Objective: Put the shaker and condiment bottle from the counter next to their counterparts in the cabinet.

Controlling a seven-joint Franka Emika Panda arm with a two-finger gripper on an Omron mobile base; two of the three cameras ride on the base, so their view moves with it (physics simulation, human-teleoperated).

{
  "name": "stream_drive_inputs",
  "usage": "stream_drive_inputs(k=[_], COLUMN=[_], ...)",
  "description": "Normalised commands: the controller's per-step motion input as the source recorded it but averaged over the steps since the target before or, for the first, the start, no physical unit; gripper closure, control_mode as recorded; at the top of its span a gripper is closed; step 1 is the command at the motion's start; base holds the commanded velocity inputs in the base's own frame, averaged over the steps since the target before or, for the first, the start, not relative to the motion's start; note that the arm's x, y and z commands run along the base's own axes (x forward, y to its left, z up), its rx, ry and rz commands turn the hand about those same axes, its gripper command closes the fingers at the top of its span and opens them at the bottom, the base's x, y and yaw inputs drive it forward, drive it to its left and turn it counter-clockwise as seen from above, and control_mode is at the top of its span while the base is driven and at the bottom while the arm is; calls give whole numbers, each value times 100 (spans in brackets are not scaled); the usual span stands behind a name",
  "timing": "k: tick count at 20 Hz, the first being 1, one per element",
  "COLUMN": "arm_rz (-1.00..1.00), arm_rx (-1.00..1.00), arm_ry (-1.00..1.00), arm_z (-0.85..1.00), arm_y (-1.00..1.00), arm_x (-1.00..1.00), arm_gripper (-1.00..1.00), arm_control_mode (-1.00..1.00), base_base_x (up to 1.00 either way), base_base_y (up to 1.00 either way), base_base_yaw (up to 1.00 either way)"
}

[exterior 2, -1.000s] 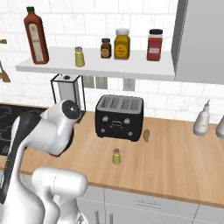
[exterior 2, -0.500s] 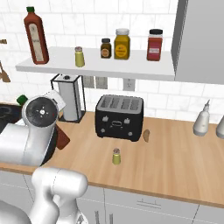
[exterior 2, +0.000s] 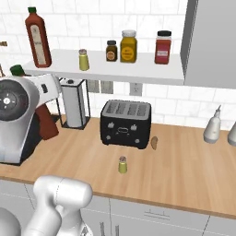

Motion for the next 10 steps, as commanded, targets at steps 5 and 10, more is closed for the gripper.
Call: stream_drive_inputs(k=[5,10], arm_rz=[-18,-21], arm_rx=[7,21], arm_ry=[-6,1], arm_z=[76,47], arm_y=[-3,0], arm_x=[-10,7], arm_gripper=[100,100], arm_control_mode=[-100,-100], base_base_x=[0,0], base_base_y=[0,0], base_base_yaw=[0,0])
